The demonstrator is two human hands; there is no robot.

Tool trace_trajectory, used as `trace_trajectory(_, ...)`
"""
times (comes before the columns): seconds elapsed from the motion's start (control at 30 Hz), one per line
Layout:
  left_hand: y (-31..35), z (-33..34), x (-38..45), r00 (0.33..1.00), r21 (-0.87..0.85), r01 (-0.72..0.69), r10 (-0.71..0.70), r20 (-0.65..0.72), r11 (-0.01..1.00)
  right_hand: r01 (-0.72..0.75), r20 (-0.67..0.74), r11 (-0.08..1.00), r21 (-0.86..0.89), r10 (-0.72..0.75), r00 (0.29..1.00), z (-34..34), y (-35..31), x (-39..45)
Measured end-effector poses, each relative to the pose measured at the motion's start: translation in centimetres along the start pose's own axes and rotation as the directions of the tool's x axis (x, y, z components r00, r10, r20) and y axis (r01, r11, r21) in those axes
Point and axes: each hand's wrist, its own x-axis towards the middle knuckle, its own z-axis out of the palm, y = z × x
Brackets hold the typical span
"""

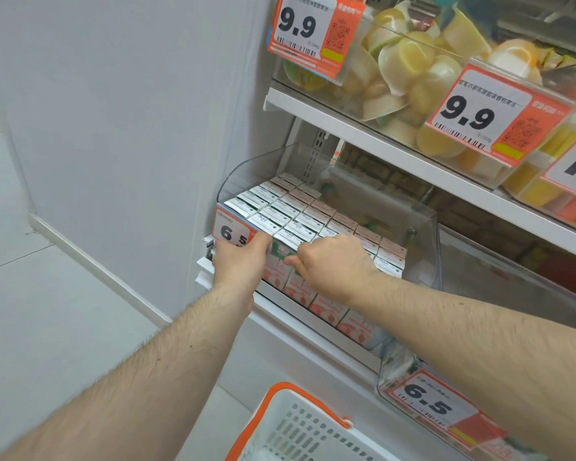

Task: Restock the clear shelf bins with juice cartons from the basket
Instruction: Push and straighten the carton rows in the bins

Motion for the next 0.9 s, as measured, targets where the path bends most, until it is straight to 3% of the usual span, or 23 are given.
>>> trace_trajectory(0.1, 0.1, 0.2, -0.1, 1.0, -0.016, 0.002, -0.003, -0.022, 1.0, -0.089, 0.053, 0.995, 0.046, 0.087, 0.995, -0.4, -0.3, -0.2)
trace_trajectory(0.23, 0.5, 0.5, -0.5, 0.996, 0.03, 0.022, -0.02, -0.082, 0.999, -0.242, 0.114, 0.921, 0.306, 0.217, 0.97, -1.2, 0.2, -1.5)
trace_trajectory(0.3, 0.7, 0.5, -1.0, 0.99, 0.118, 0.077, -0.062, -0.125, 0.99, -0.222, 0.049, 0.903, 0.369, 0.219, 0.974, -1.9, 0.6, -3.4)
trace_trajectory(0.37, 0.6, 0.8, -1.7, 0.981, 0.216, 0.116, -0.078, -0.176, 0.97, -0.1, -0.183, 0.909, 0.405, 0.188, 0.965, -2.4, 1.1, -6.1)
trace_trajectory(0.4, 0.5, 1.1, -2.5, 0.982, 0.274, 0.1, -0.051, -0.183, 0.957, -0.039, -0.321, 0.907, 0.42, 0.188, 0.928, -2.7, 1.4, -7.7)
trace_trajectory(0.47, 0.0, 2.2, -4.5, 0.988, 0.409, -0.029, 0.088, -0.125, 0.912, 0.01, -0.557, 0.897, 0.443, 0.266, 0.787, -3.1, 2.6, -10.9)
trace_trajectory(0.53, -0.9, 3.6, -7.4, 0.948, 0.51, -0.297, 0.313, 0.058, 0.807, -0.072, -0.602, 0.818, 0.57, 0.476, 0.641, -3.5, 5.0, -13.6)
trace_trajectory(0.6, -1.9, 5.0, -10.4, 0.807, 0.548, -0.587, 0.489, 0.333, 0.596, -0.284, -0.389, 0.593, 0.753, 0.75, 0.534, -2.4, 9.1, -14.8)
trace_trajectory(0.67, -3.0, 6.2, -12.4, 0.652, 0.518, -0.757, 0.504, 0.567, 0.398, -0.61, 0.108, 0.226, 0.76, 0.881, 0.461, 0.2, 13.3, -14.4)
trace_trajectory(0.7, -3.5, 6.7, -13.1, 0.596, 0.493, -0.803, 0.477, 0.646, 0.336, -0.729, 0.341, 0.096, 0.678, 0.838, 0.427, 1.8, 14.7, -14.1)
trace_trajectory(0.77, -4.4, 7.6, -14.0, 0.525, 0.446, -0.851, 0.424, 0.738, 0.278, -0.818, 0.624, 0.006, 0.575, 0.643, 0.444, 5.0, 16.1, -13.5)
trace_trajectory(0.83, -5.1, 8.3, -14.4, 0.498, 0.434, -0.867, 0.382, 0.779, 0.245, -0.824, 0.711, 0.008, 0.566, 0.501, 0.493, 6.5, 15.8, -13.2)
trace_trajectory(0.9, -5.7, 8.7, -14.4, 0.511, 0.458, -0.859, 0.337, 0.791, 0.228, -0.815, 0.75, -0.028, 0.578, 0.412, 0.518, 7.2, 15.5, -12.3)
